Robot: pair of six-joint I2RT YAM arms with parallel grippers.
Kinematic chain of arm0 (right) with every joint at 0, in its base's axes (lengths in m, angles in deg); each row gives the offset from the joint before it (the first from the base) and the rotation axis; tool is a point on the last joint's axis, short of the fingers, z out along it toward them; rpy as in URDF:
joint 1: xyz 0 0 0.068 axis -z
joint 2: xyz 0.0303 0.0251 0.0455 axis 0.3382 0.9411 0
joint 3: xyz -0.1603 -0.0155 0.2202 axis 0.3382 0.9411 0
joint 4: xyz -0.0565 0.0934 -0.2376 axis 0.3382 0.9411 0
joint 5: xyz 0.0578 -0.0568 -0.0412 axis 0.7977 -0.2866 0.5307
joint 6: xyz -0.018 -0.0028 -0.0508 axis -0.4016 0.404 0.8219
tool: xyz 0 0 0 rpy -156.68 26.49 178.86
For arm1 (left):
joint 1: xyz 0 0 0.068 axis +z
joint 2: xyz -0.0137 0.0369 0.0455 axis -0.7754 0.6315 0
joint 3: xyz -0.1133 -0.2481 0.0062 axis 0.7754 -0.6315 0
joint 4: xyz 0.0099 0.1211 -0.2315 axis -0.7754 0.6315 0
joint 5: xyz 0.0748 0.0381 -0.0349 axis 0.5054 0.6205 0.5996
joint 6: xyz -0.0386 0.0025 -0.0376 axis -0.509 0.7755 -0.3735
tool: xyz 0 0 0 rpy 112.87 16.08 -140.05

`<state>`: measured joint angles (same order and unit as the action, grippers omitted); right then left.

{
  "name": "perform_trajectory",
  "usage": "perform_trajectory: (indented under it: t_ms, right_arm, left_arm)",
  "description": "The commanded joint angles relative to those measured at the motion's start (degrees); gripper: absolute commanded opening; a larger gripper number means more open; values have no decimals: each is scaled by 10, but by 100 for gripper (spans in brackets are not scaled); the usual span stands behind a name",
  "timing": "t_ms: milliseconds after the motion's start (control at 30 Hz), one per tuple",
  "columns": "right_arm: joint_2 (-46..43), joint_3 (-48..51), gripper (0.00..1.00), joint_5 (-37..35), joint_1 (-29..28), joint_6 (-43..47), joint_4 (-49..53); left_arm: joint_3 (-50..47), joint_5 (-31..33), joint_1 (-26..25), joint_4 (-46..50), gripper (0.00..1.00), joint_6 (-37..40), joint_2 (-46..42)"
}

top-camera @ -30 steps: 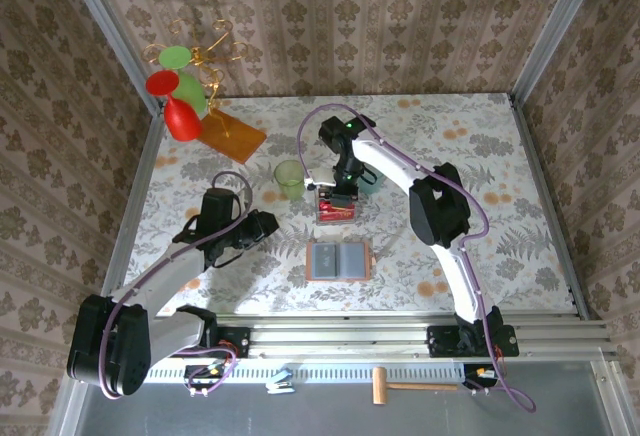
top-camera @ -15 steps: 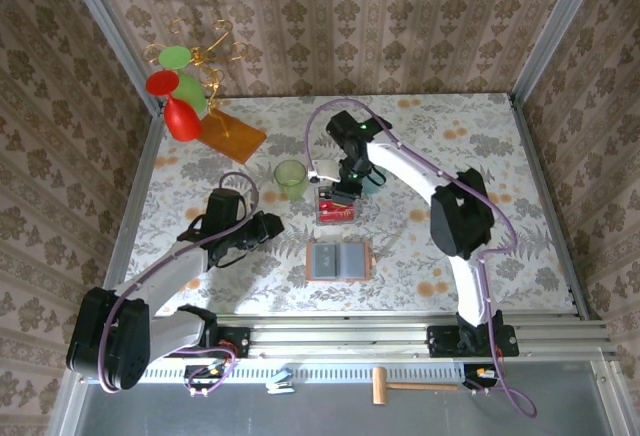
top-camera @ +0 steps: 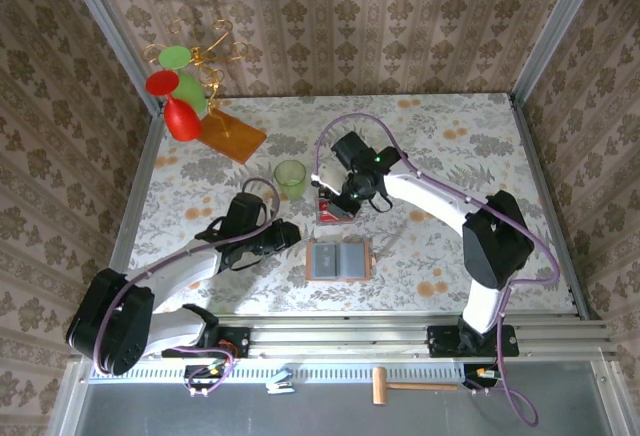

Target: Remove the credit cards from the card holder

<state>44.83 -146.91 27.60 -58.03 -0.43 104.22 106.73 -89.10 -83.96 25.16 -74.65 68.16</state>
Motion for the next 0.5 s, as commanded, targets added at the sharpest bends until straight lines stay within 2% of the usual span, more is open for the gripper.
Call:
perform_trajectory:
  t_ms: [0,233,467]
  right_arm:
    - [-41,40,24,-12,-20,-164,-65]
    - [-94,136,23,-83,-52,-363,-150]
    - [-154,230,21,-87,-52,-502,-209]
  left_arm:
    - [-15,17,-19,-27,21,-20,9]
    - [-27,41,-58,-33,18,-31,24]
    - [-51,54,-78,-65,16,-49,37]
